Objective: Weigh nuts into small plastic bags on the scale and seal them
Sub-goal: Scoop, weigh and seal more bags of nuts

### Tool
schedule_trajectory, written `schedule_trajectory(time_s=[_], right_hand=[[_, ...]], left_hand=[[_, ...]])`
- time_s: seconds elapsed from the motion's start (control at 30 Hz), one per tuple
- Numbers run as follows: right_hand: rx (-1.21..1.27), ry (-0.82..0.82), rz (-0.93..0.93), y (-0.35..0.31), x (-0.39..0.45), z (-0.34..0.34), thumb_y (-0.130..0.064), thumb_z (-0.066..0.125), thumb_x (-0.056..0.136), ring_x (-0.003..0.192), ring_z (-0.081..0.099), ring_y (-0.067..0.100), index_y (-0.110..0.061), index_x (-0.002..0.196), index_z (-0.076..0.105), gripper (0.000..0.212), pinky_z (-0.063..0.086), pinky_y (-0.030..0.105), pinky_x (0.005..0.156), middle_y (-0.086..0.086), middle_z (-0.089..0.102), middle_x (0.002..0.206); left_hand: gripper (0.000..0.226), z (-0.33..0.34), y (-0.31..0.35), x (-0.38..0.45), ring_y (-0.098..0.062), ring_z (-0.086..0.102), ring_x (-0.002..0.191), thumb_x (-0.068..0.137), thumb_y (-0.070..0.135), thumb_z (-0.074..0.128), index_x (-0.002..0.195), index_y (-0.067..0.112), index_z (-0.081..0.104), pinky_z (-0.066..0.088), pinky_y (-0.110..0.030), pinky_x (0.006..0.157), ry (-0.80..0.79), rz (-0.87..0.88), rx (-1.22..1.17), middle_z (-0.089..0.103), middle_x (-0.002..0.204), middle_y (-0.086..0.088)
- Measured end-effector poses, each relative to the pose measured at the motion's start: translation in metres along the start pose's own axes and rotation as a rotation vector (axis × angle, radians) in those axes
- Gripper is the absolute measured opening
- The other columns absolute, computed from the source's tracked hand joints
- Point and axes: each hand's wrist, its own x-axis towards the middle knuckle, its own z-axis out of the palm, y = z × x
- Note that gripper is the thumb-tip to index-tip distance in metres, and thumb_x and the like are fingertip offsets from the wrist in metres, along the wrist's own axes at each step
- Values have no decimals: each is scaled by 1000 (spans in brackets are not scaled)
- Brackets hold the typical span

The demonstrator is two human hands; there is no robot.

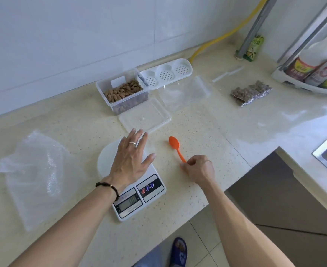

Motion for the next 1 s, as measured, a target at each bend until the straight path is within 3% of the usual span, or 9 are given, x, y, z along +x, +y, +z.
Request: schedule_trajectory(time_s=[0.1,0.2,0.33,0.5,0.67,0.73,0.8,0.87,1.0], right_hand=[[243,-82,-41,-15,-3,-4,-23,72,88,59,65,20,-5,85,67,19,54,32,54,9,69,76],[432,-131,-107,-43,-7,-3,-11,62,95,60,68,19,-4,95,58,8,55,25,54,15,72,86],[319,-148,-180,-80,0,13,-18,64,94,64,52,14,-15,95,58,7,45,25,54,6,61,82],[197,-187,-185,-106,12,37,-33,71,88,75,53,9,-15,101,66,22,38,21,59,-1,60,88],[211,-303,-151,-114,12,45,-11,72,84,49,40,9,-4,86,72,8,33,21,46,-1,52,62],[268,-357,-216,-123,10,39,-6,71,81,43,35,8,-5,82,72,2,29,21,42,3,63,63],[289,-387,-293,-135,8,30,-5,70,80,40,35,5,-8,84,71,5,28,17,41,10,73,74],[268,-391,-357,-149,8,17,-4,69,81,40,39,2,-8,87,69,7,29,14,41,12,74,78],[141,-431,-480,-178,8,-10,-7,68,85,39,45,0,-8,90,70,6,31,9,40,12,74,76]], left_hand=[[81,-6,-15,2,-26,15,148,89,64,18,150,12,28,19,-48,118,8,-19,-14,27,157,-10],[84,-15,-32,3,-27,17,147,87,66,15,150,12,28,19,-48,119,4,-61,-28,30,155,-10],[84,-26,-49,1,-25,15,148,88,66,14,150,11,25,15,-45,119,-15,-134,-21,31,155,-9],[65,-30,-63,-6,-22,9,149,99,52,33,150,13,22,9,-41,120,-53,-199,-31,30,156,-6],[62,-32,-67,-2,-24,12,148,99,49,38,149,14,25,9,-46,119,-72,-263,-75,37,152,-8],[55,-33,-67,3,-25,18,147,100,45,40,144,13,34,11,-47,118,-61,-280,-131,43,147,-8],[36,-39,-68,8,-26,41,134,100,36,44,127,15,54,22,-46,115,12,-319,-243,57,131,-6],[19,-53,-67,14,-23,60,100,98,25,45,95,19,63,43,-38,96,64,-404,-459,68,103,-3],[23,-83,-58,24,-11,57,64,98,15,45,79,13,59,43,-20,59,77,-438,-751,64,70,0]])
